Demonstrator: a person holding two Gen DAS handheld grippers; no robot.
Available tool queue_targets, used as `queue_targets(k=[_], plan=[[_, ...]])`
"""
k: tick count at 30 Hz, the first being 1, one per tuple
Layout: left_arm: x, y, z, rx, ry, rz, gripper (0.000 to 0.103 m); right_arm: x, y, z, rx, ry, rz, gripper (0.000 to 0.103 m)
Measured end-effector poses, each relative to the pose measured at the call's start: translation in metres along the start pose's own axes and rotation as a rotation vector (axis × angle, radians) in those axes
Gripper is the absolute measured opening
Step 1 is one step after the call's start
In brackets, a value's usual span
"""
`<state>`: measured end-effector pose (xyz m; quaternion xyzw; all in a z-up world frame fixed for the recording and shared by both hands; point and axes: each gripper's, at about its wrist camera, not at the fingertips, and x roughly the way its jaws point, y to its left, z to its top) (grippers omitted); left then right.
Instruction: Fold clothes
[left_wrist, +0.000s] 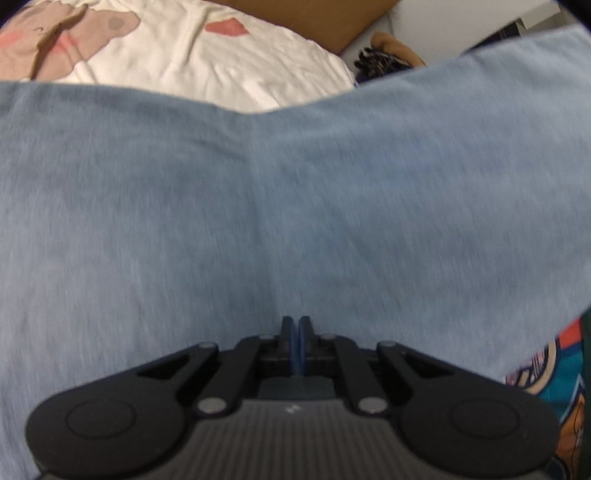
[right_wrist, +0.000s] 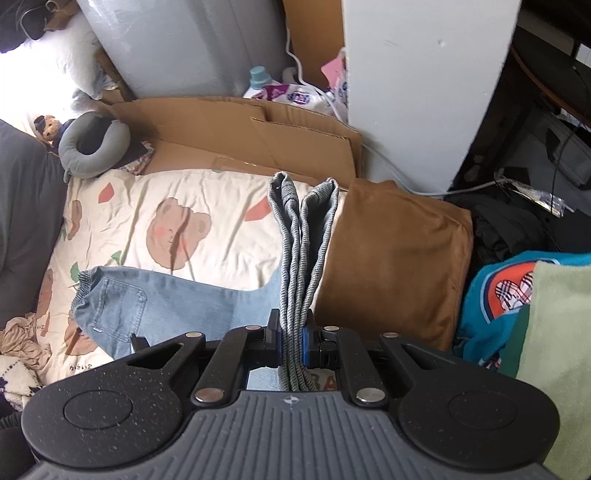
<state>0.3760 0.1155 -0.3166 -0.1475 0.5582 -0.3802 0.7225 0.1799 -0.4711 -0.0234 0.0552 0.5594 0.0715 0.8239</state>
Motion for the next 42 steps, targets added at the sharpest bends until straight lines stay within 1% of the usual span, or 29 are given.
queue_targets(k=[4,8,9,10,11,14,16,19,25,31,38,42], plan=[[-0.002,-0.008,-0.01,0.041,0.038,-0.003,0.003,0.0,0.016,0.008,-0.015,-0.001,0.012,0.008],[-0.007,-0.007,-0.017,0.03,0.063,-0.017,0.005,-0.001,0.032,0.015,-0.031,-0.006,0.026,0.008],[-0.008,-0.008,-0.019,0.032,0.068,-0.022,0.007,-0.002,0.037,0.017,-0.035,-0.009,0.03,0.008],[-0.009,-0.008,-0.021,0.039,0.073,-0.029,0.013,-0.002,0.041,0.018,-0.04,-0.012,0.035,0.008],[-0.011,-0.01,-0.023,0.051,0.081,-0.034,0.017,-0.003,0.045,0.019,-0.043,-0.014,0.041,0.008],[-0.015,-0.017,-0.029,0.104,0.103,-0.019,0.018,-0.002,0.058,0.022,-0.053,-0.019,0.058,0.008],[-0.021,-0.016,-0.029,0.099,0.103,-0.017,0.02,-0.002,0.068,0.024,-0.061,-0.02,0.068,0.009],[-0.036,-0.011,-0.026,0.079,0.071,0.009,0.029,-0.003,0.084,0.026,-0.08,-0.018,0.083,0.008],[-0.084,0.017,-0.019,0.006,-0.019,0.08,0.03,-0.006,0.124,0.031,-0.128,-0.019,0.133,0.009],[-0.144,0.04,-0.025,-0.054,-0.085,0.16,0.032,0.005,0.17,0.036,-0.152,-0.022,0.22,0.009],[-0.231,0.067,-0.026,-0.146,-0.181,0.246,0.033,0.024,0.21,0.035,-0.1,-0.017,0.297,0.009],[-0.27,0.076,-0.031,-0.222,-0.245,0.266,0.033,0.038,0.226,0.035,-0.048,-0.016,0.33,0.009]])
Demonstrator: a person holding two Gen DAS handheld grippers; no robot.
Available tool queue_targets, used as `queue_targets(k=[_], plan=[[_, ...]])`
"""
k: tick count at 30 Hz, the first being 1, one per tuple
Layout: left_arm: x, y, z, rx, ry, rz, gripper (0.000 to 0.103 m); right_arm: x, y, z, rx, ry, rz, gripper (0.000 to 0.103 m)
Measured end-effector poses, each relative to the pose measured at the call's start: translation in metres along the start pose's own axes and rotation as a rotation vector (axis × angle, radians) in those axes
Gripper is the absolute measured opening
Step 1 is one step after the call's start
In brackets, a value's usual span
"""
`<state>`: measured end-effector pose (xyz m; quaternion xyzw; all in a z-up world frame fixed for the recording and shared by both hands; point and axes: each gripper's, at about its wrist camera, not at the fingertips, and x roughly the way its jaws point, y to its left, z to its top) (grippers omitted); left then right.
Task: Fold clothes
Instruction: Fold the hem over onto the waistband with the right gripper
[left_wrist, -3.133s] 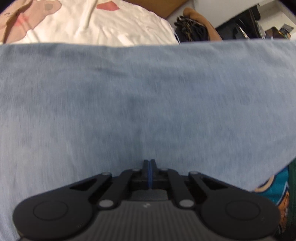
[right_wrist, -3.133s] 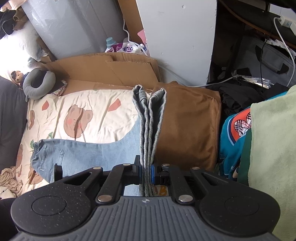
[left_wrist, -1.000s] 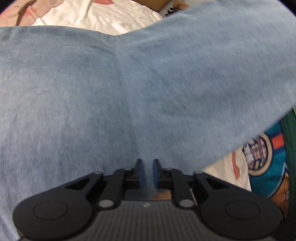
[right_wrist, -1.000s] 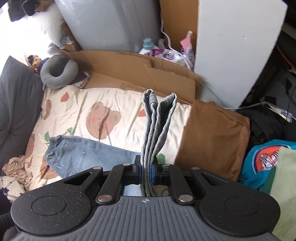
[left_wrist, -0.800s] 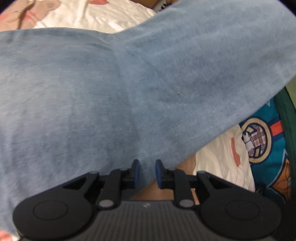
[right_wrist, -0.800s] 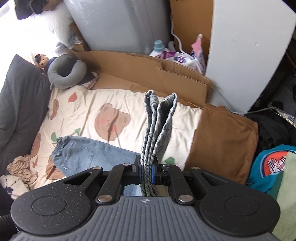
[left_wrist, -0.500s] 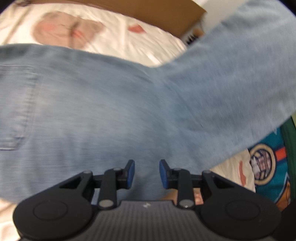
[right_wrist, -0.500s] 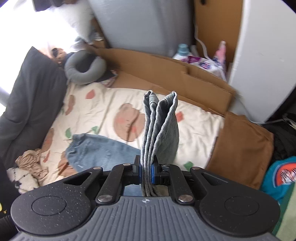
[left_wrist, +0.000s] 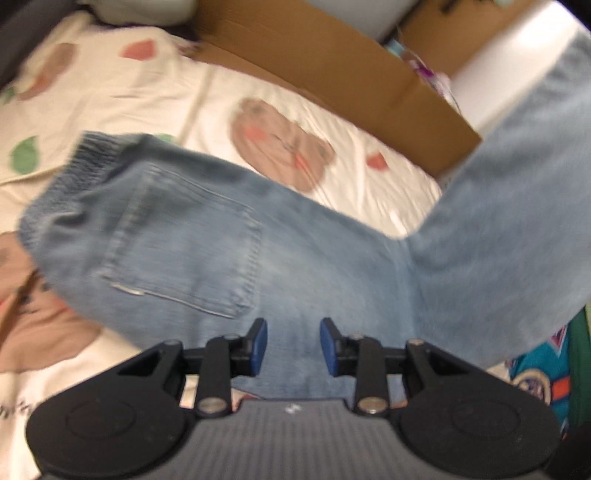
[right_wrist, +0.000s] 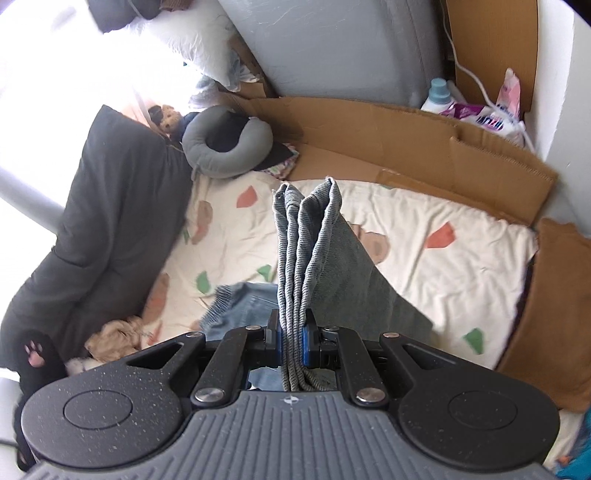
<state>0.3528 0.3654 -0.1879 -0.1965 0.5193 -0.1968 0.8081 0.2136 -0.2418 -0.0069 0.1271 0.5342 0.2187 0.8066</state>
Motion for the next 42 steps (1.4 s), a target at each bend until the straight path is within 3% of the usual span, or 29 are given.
queue_targets(k=[11,19,26,33,42], plan=[[-0.077,0.037,-0.003,-0.14,-0.106,0.059,0.035,0.062,0.016,-0.009,0.079,0.005,0.048,0.009],[-0.094,0.049,0.0,-0.148,-0.124,0.086,0.04,0.106,0.01,-0.026,0.154,-0.017,0.047,0.009],[-0.078,0.061,0.005,-0.186,-0.136,0.103,0.05,0.151,0.002,-0.038,0.226,0.006,0.084,0.008],[-0.038,0.066,0.01,-0.168,-0.126,0.127,0.051,0.191,-0.005,-0.034,0.291,0.046,0.121,0.008],[0.005,0.079,0.004,-0.194,-0.107,0.099,0.051,0.256,-0.002,-0.043,0.356,0.093,0.21,0.009]])
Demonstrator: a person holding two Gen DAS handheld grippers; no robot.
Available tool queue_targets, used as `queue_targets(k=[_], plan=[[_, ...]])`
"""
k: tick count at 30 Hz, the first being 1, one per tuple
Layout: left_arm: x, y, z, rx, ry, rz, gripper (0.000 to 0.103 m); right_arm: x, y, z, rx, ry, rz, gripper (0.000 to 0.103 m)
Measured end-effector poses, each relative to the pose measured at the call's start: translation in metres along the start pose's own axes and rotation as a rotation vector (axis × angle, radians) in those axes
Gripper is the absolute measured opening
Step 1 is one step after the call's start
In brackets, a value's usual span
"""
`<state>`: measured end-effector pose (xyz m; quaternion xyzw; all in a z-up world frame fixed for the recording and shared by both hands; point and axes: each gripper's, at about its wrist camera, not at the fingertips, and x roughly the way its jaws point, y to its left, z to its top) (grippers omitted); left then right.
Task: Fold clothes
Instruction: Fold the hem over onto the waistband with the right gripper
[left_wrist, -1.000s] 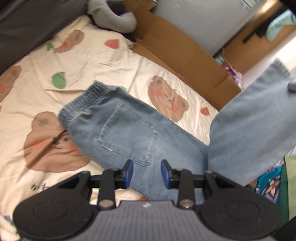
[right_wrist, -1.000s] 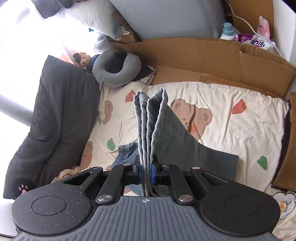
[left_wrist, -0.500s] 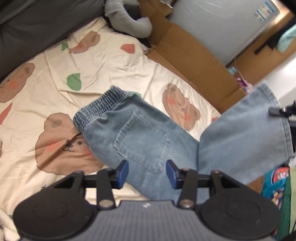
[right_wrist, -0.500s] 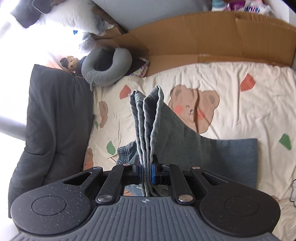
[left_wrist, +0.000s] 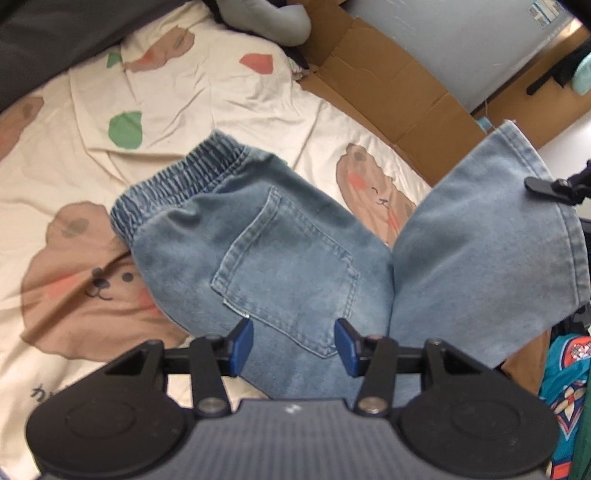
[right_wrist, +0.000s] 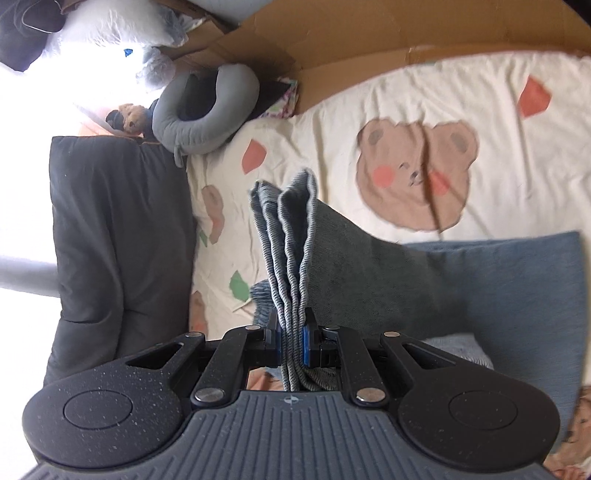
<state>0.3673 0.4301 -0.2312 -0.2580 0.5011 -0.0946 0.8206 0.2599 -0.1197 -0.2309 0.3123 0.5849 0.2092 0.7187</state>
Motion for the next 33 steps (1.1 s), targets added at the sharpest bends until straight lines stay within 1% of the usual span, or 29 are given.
queue_targets(k=[4,11,13,15,18,21,25,29,31,32,33], plan=[[0.009,0.013,-0.001,-0.029,-0.013,0.01,0.051,0.03,0.0,-0.005,0.008,0.024,0.023,0.009],[0.013,0.038,0.002,-0.082,-0.048,0.052,0.051,0.081,0.005,-0.015,0.021,0.063,0.08,0.009],[0.013,0.044,0.002,-0.085,-0.066,0.062,0.051,0.097,0.007,-0.018,0.02,0.08,0.088,0.009],[0.011,0.048,0.001,-0.065,-0.092,0.08,0.051,0.113,0.007,-0.022,0.023,0.099,0.094,0.009],[0.009,0.053,0.0,-0.037,-0.129,0.107,0.051,0.133,0.007,-0.025,0.016,0.124,0.097,0.009],[0.007,0.062,-0.003,-0.06,-0.161,0.113,0.051,0.152,0.008,-0.026,0.008,0.143,0.091,0.009],[0.003,0.07,-0.006,-0.096,-0.201,0.109,0.051,0.178,0.014,-0.028,-0.001,0.159,0.061,0.01],[0.001,0.076,-0.008,-0.127,-0.222,0.106,0.051,0.205,0.017,-0.028,-0.002,0.173,0.023,0.016],[0.001,0.078,-0.008,-0.136,-0.229,0.108,0.051,0.216,0.017,-0.027,0.012,0.183,0.012,0.023],[0.001,0.078,-0.008,-0.138,-0.232,0.111,0.051,0.22,0.018,-0.027,0.019,0.193,0.01,0.024],[0.0,0.079,-0.008,-0.138,-0.235,0.112,0.051,0.224,0.019,-0.026,0.026,0.203,0.008,0.029]])
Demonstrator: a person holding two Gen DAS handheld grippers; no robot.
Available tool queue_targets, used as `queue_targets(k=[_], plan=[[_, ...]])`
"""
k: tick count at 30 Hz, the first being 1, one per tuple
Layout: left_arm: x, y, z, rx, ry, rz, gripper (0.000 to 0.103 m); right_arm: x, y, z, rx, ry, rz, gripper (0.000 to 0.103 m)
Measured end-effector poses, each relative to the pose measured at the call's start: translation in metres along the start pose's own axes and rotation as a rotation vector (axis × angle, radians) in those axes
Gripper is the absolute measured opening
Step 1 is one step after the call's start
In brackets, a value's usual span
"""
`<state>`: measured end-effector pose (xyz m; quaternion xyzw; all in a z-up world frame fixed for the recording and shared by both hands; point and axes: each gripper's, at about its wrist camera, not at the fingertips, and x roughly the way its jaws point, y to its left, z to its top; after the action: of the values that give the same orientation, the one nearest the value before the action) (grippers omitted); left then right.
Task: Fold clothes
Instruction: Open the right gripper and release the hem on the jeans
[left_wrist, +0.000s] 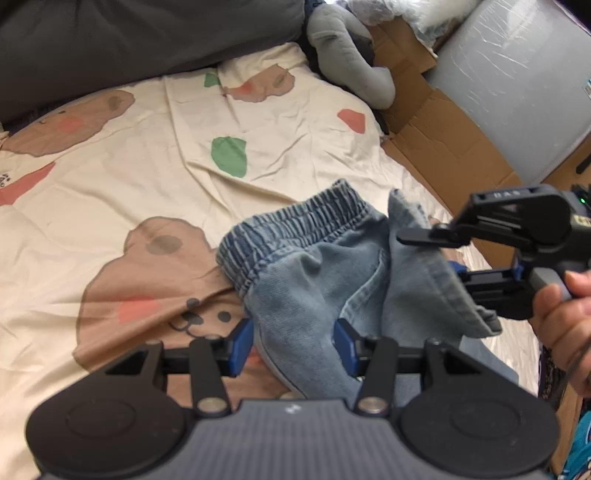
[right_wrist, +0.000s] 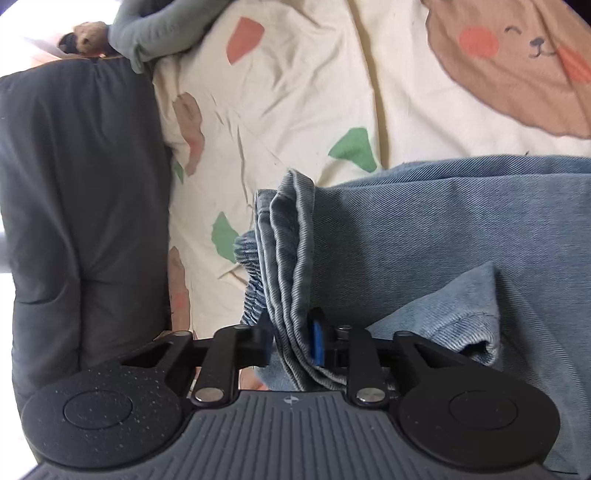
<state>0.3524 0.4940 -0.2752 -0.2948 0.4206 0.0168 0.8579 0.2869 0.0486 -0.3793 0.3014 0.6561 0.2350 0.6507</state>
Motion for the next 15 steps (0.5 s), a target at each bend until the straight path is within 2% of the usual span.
queue_targets(k=[1,3,11,12,15], plan=[[-0.001,0.0,0.0,0.0,-0.004,0.001,0.051,0.001,0.002,0.001,0.008,0.009,0.007,0.04],[-0.004,0.0,0.002,-0.001,-0.013,0.002,0.051,-0.001,0.01,0.004,-0.005,0.018,0.018,0.05],[-0.013,-0.007,0.001,-0.014,-0.032,-0.02,0.051,-0.033,0.025,0.017,-0.055,0.001,0.043,0.055],[-0.014,-0.009,0.0,-0.012,-0.032,-0.024,0.051,-0.038,0.028,0.019,-0.074,-0.004,0.048,0.062],[-0.015,-0.015,-0.002,-0.007,-0.031,-0.032,0.051,-0.053,0.035,0.023,-0.139,-0.02,0.058,0.062]])
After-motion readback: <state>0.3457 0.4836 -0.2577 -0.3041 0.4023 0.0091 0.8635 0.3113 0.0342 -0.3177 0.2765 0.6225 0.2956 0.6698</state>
